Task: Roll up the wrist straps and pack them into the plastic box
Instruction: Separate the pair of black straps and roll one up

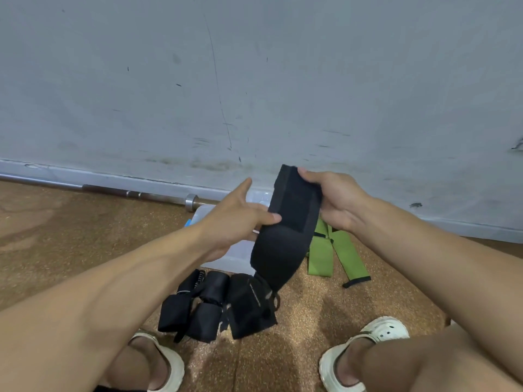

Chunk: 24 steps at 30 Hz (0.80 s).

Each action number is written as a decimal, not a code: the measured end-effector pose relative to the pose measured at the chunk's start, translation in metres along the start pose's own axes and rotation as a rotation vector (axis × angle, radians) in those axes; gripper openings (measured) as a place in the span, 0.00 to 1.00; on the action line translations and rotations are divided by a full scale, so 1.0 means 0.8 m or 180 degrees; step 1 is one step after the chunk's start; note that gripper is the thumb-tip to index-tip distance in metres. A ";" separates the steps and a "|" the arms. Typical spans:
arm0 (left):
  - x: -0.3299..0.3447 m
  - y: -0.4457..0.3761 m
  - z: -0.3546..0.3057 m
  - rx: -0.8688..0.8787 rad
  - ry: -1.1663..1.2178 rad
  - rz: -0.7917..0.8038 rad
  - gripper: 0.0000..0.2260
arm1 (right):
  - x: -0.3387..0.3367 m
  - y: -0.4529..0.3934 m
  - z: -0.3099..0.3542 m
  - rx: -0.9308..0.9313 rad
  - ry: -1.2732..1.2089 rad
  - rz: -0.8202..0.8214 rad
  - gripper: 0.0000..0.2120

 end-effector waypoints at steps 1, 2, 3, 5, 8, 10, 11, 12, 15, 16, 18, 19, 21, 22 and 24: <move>0.003 0.001 0.002 -0.0041 -0.0039 0.0061 0.47 | -0.001 -0.001 0.002 -0.0084 -0.0020 -0.0098 0.18; 0.005 0.002 0.005 -0.0093 -0.0040 0.0092 0.47 | -0.003 -0.001 0.004 -0.0173 -0.0018 -0.0147 0.24; 0.005 0.002 0.007 -0.0141 -0.0006 0.0111 0.47 | -0.003 -0.001 0.006 -0.0239 0.0011 -0.0109 0.32; 0.005 0.000 0.009 -0.0178 0.0236 0.0201 0.49 | 0.000 0.004 0.009 -0.0309 0.0266 0.0115 0.45; -0.003 -0.002 0.000 -0.0059 0.0755 0.0000 0.51 | 0.009 0.020 0.005 -0.0242 0.1067 0.0464 0.53; -0.013 -0.003 -0.006 0.0053 0.1021 -0.0406 0.46 | 0.017 0.033 -0.004 -0.0208 0.1557 0.0615 0.55; -0.016 -0.003 -0.008 0.0095 0.1131 -0.0604 0.44 | 0.020 0.038 -0.009 -0.0223 0.1762 0.0684 0.54; -0.019 -0.002 -0.009 0.0136 0.1216 -0.0768 0.42 | 0.022 0.042 -0.013 -0.0248 0.1913 0.0776 0.51; -0.026 0.001 -0.012 0.0318 0.1258 -0.1001 0.39 | 0.025 0.044 -0.019 -0.0350 0.2149 0.1038 0.38; -0.028 0.001 -0.012 0.0387 0.1194 -0.1023 0.38 | 0.025 0.046 -0.017 -0.0298 0.2157 0.1082 0.36; -0.030 0.003 -0.012 0.0492 0.0995 -0.1004 0.37 | 0.027 0.052 -0.006 -0.0194 0.2193 0.1127 0.32; -0.030 0.003 -0.013 0.0527 0.0873 -0.0960 0.36 | 0.027 0.054 0.002 -0.0207 0.2216 0.1079 0.31; -0.028 0.004 -0.011 0.0574 0.0651 -0.0816 0.35 | 0.024 0.055 0.019 -0.0334 0.2132 0.0886 0.29; -0.028 0.004 -0.010 0.0585 0.0568 -0.0743 0.35 | 0.022 0.055 0.027 -0.0440 0.2061 0.0819 0.26; -0.028 0.004 -0.009 0.0581 0.0448 -0.0610 0.35 | 0.019 0.054 0.034 -0.0627 0.1969 0.0748 0.20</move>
Point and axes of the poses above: each hand's wrist, its own y-axis away from the middle knuckle, its own x-axis out of the palm, z = x × y, the point moved 3 cm from there along -y, towards the middle knuckle, and after that the axes turned 7 degrees about -y, right-handed, at the moved point
